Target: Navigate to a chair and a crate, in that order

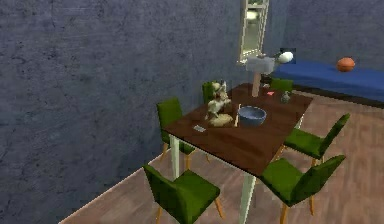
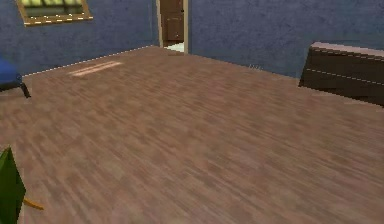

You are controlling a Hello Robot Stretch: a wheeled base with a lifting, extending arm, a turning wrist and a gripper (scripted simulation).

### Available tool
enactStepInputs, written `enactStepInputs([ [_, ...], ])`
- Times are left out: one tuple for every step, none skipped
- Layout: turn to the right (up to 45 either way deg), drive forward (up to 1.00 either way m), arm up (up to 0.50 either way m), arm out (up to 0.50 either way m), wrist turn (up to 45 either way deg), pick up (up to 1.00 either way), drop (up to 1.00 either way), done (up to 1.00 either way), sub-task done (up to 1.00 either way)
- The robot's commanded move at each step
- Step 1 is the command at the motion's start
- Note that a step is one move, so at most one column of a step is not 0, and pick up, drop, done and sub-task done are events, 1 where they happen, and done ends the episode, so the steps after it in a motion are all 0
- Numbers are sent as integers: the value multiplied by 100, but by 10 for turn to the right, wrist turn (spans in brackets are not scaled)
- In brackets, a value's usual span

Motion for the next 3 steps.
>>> enactStepInputs([
  [0,25,0,0,0,0,0,0,0],
  [-450,0,0,0,0,0,0,0,0],
  [-330,0,0,0,0,0,0,0,0],
])
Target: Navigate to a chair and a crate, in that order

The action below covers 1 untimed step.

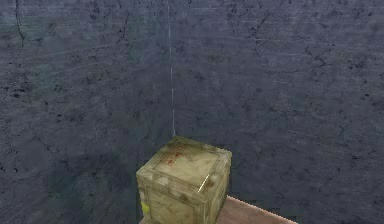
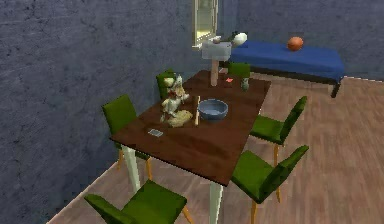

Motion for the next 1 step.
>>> enactStepInputs([
  [0,0,0,0,0,0,0,100,0],
])
